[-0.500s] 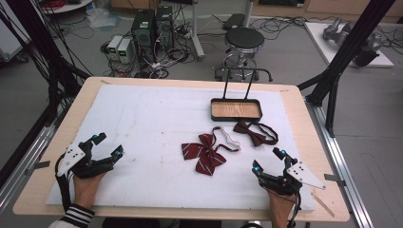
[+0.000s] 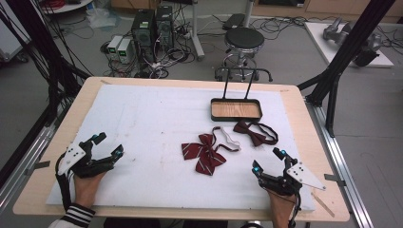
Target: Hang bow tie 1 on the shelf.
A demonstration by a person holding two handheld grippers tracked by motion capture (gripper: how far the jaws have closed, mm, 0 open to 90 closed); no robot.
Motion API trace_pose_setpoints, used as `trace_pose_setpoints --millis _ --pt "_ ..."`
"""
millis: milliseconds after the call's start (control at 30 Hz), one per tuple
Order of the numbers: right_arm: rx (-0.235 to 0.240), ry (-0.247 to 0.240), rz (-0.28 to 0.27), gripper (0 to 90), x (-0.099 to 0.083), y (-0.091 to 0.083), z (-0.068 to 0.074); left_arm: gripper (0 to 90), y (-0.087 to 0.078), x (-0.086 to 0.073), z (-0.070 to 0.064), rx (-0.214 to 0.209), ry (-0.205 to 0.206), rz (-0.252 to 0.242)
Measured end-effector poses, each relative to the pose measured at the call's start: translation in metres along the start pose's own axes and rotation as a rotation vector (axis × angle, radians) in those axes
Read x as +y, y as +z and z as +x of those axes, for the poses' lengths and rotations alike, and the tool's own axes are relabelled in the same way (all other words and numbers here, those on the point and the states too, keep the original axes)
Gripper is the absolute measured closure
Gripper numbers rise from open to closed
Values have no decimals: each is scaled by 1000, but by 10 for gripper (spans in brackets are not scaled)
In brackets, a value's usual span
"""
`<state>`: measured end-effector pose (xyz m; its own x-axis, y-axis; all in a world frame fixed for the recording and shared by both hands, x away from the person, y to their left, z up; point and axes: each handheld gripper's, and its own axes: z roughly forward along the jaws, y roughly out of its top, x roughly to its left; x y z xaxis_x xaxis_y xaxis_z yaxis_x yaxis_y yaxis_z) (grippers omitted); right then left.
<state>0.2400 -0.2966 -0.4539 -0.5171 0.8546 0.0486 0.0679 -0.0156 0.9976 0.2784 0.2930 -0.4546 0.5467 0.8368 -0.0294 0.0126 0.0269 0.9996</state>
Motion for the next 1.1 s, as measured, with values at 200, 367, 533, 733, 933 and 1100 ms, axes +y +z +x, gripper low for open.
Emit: trace_pose_setpoints --millis 200,367,533,733,933,1100 --pt "-5 -4 14 95 1 1 0 170 0 0 0 -1 1 -1" --pt "-4 6 22 95 1 2 -1 169 0 0 0 0 8 0" --pt "-14 19 21 95 2 2 -2 169 0 0 0 1 7 -3" --pt "35 21 33 95 17 5 3 169 0 0 -1 1 5 -6" --pt "73 9 60 96 42 12 16 170 -1 0 -1 1 6 -6" --pt "104 -38 133 96 57 29 23 169 -1 0 -1 0 9 -5"
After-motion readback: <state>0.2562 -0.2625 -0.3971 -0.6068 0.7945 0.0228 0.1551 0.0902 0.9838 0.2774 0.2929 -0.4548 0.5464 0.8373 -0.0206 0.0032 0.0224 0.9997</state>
